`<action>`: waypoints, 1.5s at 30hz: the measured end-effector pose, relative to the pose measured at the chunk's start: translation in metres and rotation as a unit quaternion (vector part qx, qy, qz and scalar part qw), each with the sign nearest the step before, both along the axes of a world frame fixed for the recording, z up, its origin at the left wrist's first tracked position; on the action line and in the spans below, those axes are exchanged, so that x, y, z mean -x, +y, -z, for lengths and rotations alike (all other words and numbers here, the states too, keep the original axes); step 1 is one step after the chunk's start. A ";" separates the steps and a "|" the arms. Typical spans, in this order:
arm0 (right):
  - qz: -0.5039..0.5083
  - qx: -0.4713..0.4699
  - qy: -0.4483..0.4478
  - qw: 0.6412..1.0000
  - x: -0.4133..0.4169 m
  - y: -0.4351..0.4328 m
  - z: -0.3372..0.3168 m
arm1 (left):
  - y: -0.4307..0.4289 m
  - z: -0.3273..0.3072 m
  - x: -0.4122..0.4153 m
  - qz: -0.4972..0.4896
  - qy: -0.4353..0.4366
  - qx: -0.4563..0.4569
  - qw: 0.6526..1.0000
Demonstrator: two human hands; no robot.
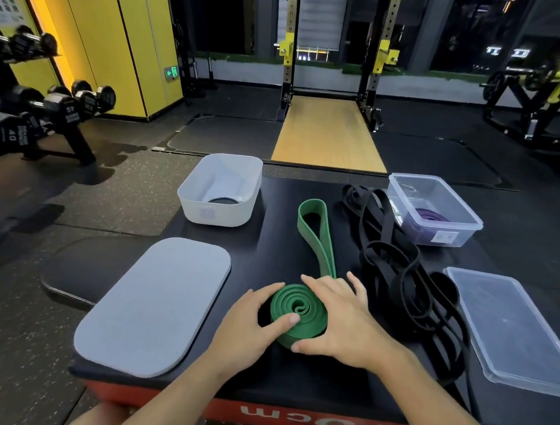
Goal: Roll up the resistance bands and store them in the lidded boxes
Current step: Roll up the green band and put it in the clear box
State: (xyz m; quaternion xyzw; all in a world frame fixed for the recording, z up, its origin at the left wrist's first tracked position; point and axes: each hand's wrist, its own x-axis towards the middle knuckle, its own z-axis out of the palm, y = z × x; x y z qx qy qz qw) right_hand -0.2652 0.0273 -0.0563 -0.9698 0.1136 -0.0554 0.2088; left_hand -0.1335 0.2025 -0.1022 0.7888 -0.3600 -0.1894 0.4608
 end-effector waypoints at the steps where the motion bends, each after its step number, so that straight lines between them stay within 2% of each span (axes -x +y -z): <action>1: 0.004 0.005 0.004 1.000 0.000 0.001 -0.001 | 0.000 0.000 0.000 0.000 0.000 0.003 1.000; 6: 0.050 0.047 -0.019 0.997 -0.008 0.017 -0.003 | 0.001 -0.006 0.005 0.008 -0.017 0.012 1.000; 13: 0.146 0.133 -0.045 0.979 -0.012 0.042 0.004 | 0.002 -0.009 0.004 0.003 0.015 0.020 1.000; 16: 0.124 0.099 -0.035 0.987 -0.010 0.040 0.004 | 0.000 -0.009 0.002 0.001 0.028 0.026 0.999; 20: -0.011 -0.011 -0.006 1.000 -0.002 0.018 0.000 | -0.002 -0.010 -0.006 0.043 0.048 0.026 0.998; 23: -0.036 -0.051 0.016 0.998 -0.002 0.003 -0.009 | -0.003 -0.012 -0.009 0.069 0.041 0.014 0.997; 27: -0.026 0.000 0.036 0.999 -0.009 0.001 -0.019 | -0.002 -0.011 -0.009 0.075 0.029 -0.009 0.997; 32: 0.018 0.065 -0.005 0.998 -0.012 0.019 -0.016 | -0.002 -0.010 -0.003 0.039 0.003 -0.010 0.999; 37: 0.164 0.149 -0.038 0.974 -0.009 0.039 0.001 | -0.003 -0.012 -0.004 0.022 0.062 0.019 0.998; 40: 0.188 0.153 -0.016 0.970 -0.010 0.041 0.004 | -0.005 -0.012 -0.005 0.015 0.070 0.039 0.997; 45: 0.110 0.084 0.016 0.990 -0.004 0.022 -0.001 | -0.004 -0.012 -0.008 0.050 0.062 0.040 0.996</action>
